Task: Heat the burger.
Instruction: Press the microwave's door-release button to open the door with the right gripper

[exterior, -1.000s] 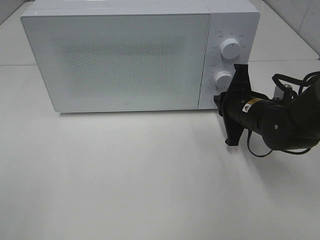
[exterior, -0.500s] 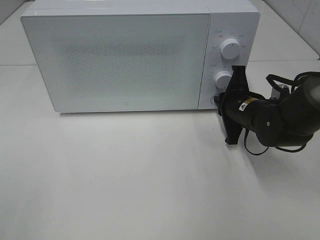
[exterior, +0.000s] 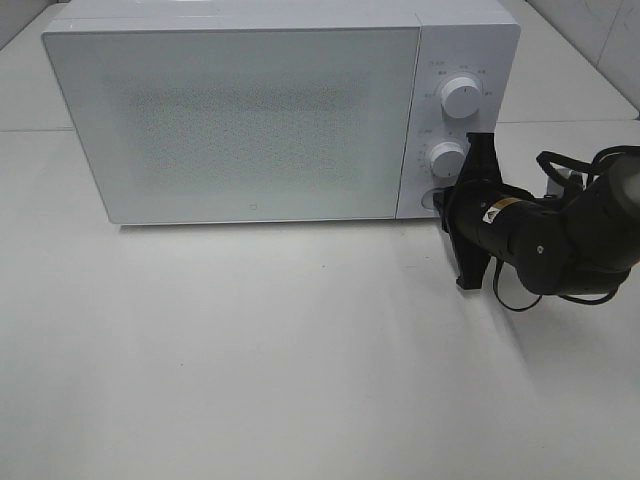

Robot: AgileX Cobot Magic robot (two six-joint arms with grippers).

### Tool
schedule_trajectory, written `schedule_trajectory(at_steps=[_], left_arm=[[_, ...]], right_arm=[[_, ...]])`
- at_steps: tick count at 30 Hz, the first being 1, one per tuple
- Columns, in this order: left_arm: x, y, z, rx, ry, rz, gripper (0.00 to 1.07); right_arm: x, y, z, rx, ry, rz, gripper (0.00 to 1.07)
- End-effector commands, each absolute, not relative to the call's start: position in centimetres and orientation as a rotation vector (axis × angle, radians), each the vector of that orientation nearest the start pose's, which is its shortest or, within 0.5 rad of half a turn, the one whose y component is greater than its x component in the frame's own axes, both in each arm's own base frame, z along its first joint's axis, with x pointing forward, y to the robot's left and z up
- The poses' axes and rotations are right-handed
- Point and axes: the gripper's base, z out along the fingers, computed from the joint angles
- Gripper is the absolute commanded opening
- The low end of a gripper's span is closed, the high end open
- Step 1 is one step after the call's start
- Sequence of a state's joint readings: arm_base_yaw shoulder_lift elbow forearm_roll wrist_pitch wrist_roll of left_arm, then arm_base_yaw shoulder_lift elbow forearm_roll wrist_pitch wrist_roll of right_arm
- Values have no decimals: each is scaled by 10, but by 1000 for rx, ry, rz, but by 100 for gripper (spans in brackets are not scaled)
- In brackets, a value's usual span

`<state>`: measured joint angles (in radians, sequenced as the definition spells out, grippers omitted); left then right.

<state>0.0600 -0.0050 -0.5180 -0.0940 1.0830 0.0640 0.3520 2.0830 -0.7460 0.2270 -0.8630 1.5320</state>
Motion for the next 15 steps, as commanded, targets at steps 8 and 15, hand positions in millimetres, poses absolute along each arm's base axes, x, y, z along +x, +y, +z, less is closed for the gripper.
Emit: schedule_trajectory(at_steps=[8,15], left_arm=[[-11,-9,282,7,2009,-40,100],[-11,-9,282,7,2009,-40,100]], right_arm=[[357,96,118,1292,1283,1206,0],[365,97,127,1269,1216,1222,0]])
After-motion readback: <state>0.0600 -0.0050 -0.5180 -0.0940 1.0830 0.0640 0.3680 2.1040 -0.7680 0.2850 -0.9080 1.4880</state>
